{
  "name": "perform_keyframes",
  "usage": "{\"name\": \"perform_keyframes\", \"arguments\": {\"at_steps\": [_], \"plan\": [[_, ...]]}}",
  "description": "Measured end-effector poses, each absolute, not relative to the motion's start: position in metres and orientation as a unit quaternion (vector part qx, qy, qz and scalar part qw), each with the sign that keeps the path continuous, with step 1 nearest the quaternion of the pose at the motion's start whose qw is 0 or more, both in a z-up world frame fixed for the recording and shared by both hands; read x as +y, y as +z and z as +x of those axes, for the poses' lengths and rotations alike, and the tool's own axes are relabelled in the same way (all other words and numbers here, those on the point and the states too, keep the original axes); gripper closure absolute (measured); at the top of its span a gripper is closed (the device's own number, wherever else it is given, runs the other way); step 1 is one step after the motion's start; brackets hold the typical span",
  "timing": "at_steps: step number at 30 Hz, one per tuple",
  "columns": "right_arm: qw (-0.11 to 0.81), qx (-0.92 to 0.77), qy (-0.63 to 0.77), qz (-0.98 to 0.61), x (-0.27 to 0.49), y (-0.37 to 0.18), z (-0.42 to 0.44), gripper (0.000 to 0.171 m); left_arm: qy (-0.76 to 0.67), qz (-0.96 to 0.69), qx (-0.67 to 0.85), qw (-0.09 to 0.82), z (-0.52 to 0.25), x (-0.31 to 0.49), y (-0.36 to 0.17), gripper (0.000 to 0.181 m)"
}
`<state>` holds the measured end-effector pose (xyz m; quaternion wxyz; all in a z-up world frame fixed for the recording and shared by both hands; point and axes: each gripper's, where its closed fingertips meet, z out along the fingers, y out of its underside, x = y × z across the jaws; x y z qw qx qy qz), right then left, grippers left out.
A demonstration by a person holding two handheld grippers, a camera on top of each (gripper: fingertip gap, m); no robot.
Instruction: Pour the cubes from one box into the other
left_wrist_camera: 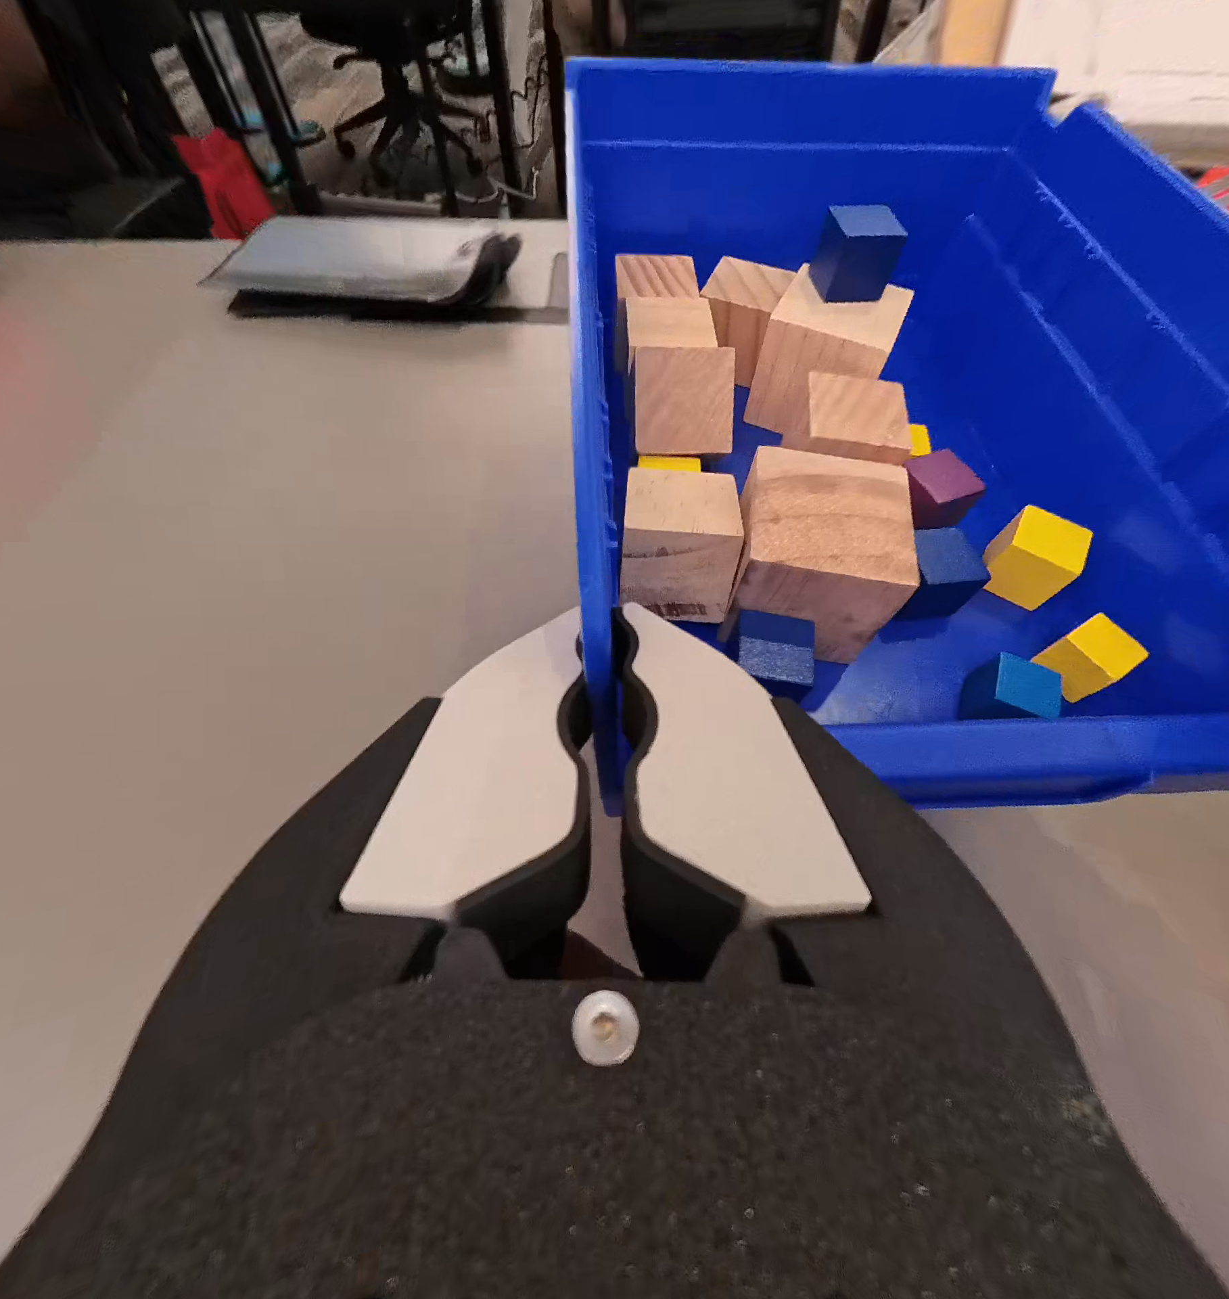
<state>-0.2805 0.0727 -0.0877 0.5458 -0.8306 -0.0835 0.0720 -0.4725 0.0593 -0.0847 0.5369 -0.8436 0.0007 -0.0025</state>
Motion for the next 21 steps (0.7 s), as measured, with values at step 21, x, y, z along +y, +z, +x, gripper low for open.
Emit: {"name": "perform_keyframes", "arguments": {"at_steps": [21], "plan": [[0.568,-0.222,0.094,-0.787,-0.014,-0.066,-0.08,0.141,-0.138,-0.79,-0.093,0.589,-0.445,-0.022,-0.069,0.132]]}}
